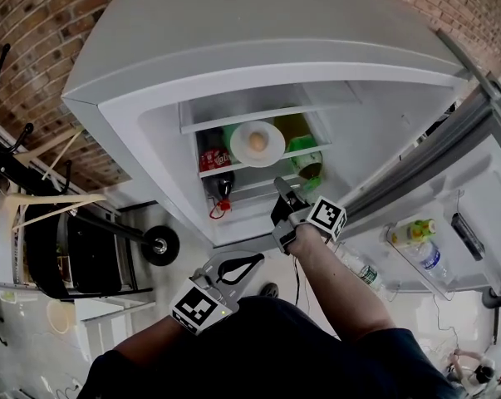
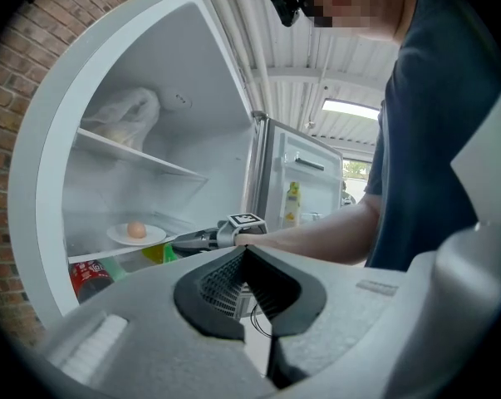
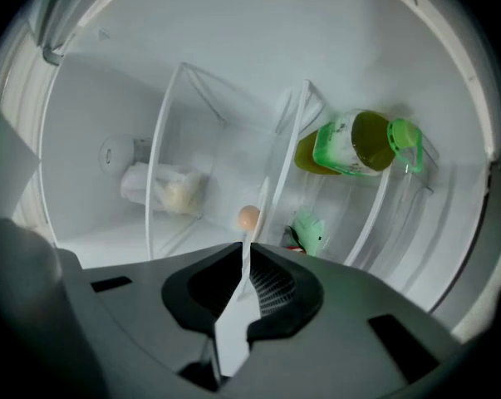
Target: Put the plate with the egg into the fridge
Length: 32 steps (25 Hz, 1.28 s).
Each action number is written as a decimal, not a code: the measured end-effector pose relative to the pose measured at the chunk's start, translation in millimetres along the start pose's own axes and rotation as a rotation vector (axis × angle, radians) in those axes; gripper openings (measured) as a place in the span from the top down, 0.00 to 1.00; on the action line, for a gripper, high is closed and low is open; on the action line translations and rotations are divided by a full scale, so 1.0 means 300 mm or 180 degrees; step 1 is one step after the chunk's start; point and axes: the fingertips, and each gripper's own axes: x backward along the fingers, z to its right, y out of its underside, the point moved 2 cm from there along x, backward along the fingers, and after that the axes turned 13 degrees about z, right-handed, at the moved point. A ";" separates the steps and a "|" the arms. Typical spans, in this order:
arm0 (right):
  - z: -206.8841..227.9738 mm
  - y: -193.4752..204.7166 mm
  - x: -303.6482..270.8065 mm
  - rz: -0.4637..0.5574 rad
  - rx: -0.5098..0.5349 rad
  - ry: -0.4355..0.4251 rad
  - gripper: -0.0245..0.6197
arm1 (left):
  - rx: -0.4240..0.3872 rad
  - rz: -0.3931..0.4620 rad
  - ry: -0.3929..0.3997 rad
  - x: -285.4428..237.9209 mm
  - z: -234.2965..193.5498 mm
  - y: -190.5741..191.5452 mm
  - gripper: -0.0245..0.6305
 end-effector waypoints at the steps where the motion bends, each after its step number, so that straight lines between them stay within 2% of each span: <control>1: -0.012 0.008 0.027 -0.0052 0.0119 -0.0029 0.91 | 0.0001 0.0009 0.0011 -0.001 0.002 -0.004 0.96; 7: -0.104 0.088 0.193 -0.0390 0.0808 -0.0248 0.92 | 0.0031 0.0073 0.0044 -0.001 0.007 -0.028 0.96; 18: -0.280 0.204 0.417 -0.0744 0.1761 -0.0738 0.93 | 0.0044 0.0081 0.0128 0.003 0.031 -0.049 0.96; 25: -0.346 0.206 0.483 -0.0687 0.2223 -0.0907 0.94 | 0.0100 0.0069 0.0130 0.013 0.042 -0.060 0.96; 32: -0.424 0.247 0.536 -0.0651 0.2993 -0.1219 0.95 | 0.0084 0.0069 0.0148 0.009 0.063 -0.074 0.96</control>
